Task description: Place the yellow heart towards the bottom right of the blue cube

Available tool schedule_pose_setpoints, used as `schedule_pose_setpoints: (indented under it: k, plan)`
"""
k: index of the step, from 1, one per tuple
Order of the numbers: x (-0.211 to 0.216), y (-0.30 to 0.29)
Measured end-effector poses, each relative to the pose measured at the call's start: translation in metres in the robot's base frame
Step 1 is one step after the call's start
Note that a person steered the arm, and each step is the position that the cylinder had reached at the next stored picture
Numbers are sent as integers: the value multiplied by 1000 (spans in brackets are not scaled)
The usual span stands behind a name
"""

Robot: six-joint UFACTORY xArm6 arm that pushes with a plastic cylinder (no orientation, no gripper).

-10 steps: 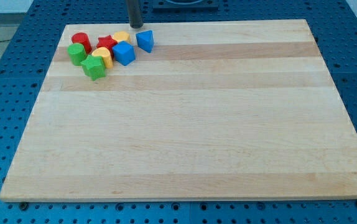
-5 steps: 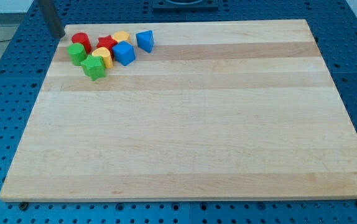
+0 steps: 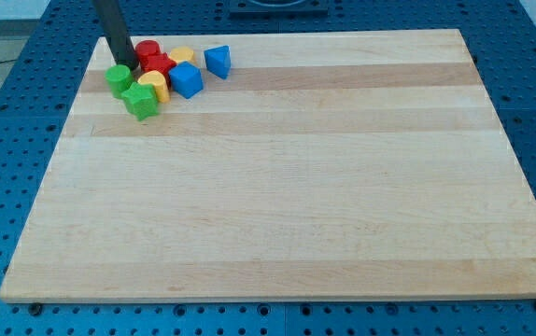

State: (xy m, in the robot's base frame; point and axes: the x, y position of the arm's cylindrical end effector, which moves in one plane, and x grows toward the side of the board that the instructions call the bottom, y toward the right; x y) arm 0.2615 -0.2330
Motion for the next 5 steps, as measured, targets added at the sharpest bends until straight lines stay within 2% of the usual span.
schedule_pose_setpoints:
  k: [2,3,4,5]
  plan:
    - [2,-72]
    - [23,-71]
    - [69,-55]
    - [74,-38]
